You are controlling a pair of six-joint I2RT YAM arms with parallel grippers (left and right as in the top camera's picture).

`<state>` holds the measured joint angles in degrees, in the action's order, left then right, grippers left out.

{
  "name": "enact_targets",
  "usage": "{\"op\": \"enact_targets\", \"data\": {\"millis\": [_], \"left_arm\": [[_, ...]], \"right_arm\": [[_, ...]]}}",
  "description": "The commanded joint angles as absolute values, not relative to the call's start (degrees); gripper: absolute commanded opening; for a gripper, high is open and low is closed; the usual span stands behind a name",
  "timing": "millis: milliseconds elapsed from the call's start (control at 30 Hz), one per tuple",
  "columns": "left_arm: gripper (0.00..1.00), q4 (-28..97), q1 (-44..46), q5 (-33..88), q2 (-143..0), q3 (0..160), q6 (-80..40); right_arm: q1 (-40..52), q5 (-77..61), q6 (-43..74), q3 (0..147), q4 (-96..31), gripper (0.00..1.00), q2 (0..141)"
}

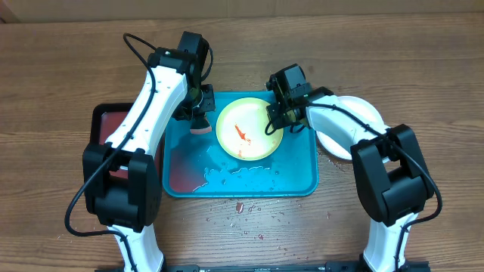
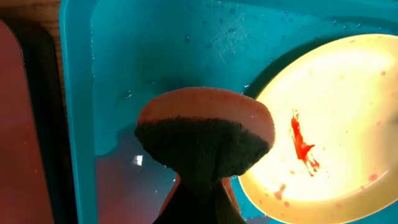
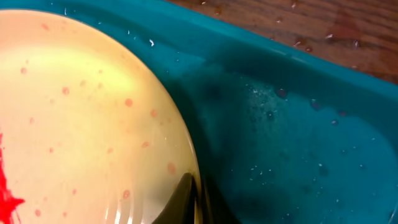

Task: Clean dirty plates on tray and stack at the side

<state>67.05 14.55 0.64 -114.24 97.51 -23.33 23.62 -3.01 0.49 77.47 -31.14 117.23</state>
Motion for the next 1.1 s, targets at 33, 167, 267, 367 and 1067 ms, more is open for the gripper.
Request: {"op": "enact_targets", "data": {"millis": [33, 167, 267, 367, 1067], "left_arm": [[0.04, 66.52, 14.66, 0.01, -114.65, 98.72, -21.85], [0.04, 65.89, 14.66, 0.05, -114.65, 98.72, -21.87], [0.04, 65.45, 14.66, 0.05, -114.65, 98.72, -21.89], [0.04, 65.32, 14.66, 0.05, -114.65, 98.72, -21.87], [0.04, 57.39, 16.78, 1.98, -114.65, 86.54, -19.88]], "right_arm": [[23.49, -1.76, 7.51, 78.43, -38.96, 0.04, 118.93], [23.62, -7.75, 15.49, 81.67, -47.03, 0.04, 118.93], [23.88, -15.49, 21.65, 81.76, -48.10, 0.04, 118.96], [25.41, -16.75, 28.38, 81.01, -47.68, 0.04, 119.04], [30.74, -15.14, 37.52, 77.06, -39.20, 0.04, 119.07]]}}
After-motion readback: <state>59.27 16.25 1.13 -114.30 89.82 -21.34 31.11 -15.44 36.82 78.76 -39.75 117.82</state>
